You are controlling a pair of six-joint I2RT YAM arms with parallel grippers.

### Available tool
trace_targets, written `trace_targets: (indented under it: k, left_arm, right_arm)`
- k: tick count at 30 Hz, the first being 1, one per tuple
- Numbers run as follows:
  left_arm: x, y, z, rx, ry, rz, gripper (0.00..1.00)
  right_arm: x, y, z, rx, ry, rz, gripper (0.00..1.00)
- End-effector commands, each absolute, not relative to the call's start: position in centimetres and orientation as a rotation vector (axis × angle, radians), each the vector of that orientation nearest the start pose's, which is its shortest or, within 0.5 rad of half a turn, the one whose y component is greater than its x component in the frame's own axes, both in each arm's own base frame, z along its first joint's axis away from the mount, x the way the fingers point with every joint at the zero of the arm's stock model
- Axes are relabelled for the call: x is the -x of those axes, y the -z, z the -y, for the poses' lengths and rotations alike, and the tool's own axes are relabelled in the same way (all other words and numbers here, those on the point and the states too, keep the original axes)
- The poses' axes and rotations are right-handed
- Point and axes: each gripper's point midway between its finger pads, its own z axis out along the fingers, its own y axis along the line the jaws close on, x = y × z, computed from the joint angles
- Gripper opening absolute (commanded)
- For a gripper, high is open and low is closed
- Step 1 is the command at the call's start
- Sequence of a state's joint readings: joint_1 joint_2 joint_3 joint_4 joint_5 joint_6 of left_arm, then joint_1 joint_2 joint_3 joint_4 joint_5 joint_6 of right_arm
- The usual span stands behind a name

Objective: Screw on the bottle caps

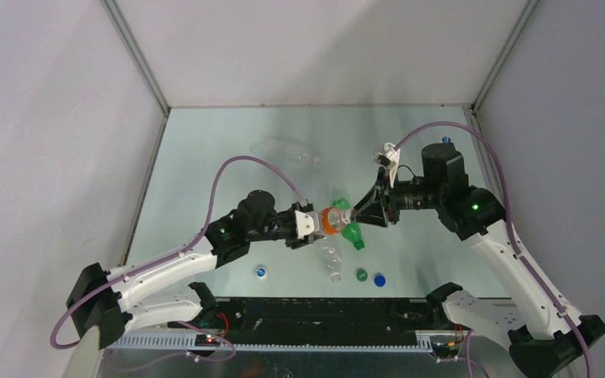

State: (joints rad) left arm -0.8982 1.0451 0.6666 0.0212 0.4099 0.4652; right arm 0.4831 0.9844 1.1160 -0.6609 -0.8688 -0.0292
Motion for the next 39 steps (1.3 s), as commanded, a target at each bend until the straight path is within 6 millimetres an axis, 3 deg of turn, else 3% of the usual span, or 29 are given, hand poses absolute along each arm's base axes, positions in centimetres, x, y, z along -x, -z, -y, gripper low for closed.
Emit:
trace_targets:
  k: [1, 18, 28, 39]
  left_arm:
    - [-16.5, -24.6, 32.8, -1.366, 0.791, -1.11, 0.26]
    - [-15.9, -25.2, 34.6, -1.356, 0.856, -1.119, 0.26]
    - [-16.9, -27.0, 34.9, -1.154, 0.921, -1.148, 0.23]
    - [-18.0, -25.2, 35.2, -1.1, 0.926, -1.258, 0.23]
  right_arm:
    - [-16.8, -29.5, -23.4, 0.998, -1.166, -1.857, 0.33]
    - [-17.7, -28.5, -23.8, 0.947, -1.13, -1.93, 0.39]
    - [-17.8, -28.1, -23.7, 0.934, -1.127, -1.951, 0.45]
    - [-18.1, -29.3, -23.1, 0.934, -1.077, -1.883, 0.8]
